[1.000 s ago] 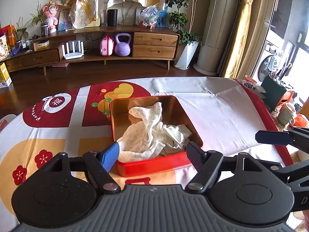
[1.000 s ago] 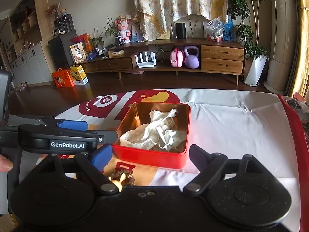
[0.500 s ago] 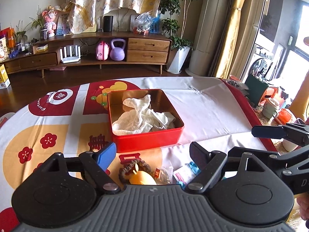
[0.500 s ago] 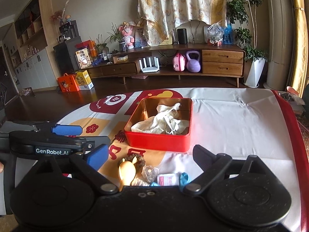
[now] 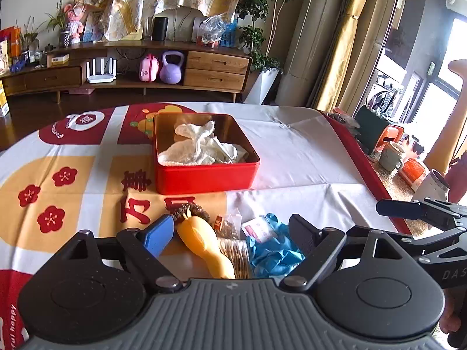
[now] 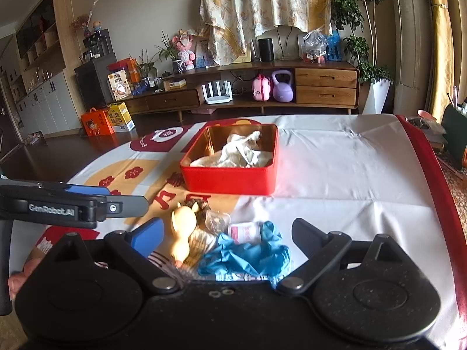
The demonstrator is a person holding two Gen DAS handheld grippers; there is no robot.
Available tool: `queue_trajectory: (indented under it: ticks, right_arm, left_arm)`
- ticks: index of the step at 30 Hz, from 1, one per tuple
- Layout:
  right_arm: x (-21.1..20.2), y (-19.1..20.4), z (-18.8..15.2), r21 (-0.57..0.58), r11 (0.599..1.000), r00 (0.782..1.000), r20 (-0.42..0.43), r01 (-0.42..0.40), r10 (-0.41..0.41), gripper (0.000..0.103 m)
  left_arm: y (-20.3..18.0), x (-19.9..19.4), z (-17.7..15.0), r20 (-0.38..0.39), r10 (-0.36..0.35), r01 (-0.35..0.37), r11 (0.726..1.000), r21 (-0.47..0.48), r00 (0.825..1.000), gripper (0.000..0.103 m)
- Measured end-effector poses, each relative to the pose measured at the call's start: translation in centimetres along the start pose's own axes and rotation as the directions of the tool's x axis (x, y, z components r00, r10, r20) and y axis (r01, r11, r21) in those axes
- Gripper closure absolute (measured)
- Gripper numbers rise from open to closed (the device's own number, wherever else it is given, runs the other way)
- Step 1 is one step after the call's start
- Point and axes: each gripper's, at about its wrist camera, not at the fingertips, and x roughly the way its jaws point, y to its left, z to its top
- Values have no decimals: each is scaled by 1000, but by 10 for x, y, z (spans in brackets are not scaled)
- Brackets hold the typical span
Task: Organize soft objects
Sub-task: 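Move the left gripper to the yellow duck while the right gripper reaches the blue glove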
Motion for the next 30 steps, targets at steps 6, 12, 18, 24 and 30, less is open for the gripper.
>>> queue_trajectory:
  ticks: [6,12,18,24,30]
  right_arm:
    - [7,-8,-17,11,1000,1000,-20,10,-10,9]
    - [22,-12,-31,-2,1000,998,-65,15,-15,9]
    - [43,-18,-39,-18,1000,993,-115,26,-28,10]
    - [68,-24,-43,-18,1000,986,-164,15,-18,13]
    - [87,-27,-41,-30,1000,982,-190,8,-14,15]
  left_arm:
    - [1,8,-16,8,37,-36,999,-10,999,0]
    - [2,33,-29,-46,82,-82,997,10,996,0]
    - [5,63,-42,-83,125,-123,992,27,989,0]
    - [9,87,-44,-106,159,-156,987,34,982,0]
    - [18,111,-40,-139,165,-167,986,-2,976,0]
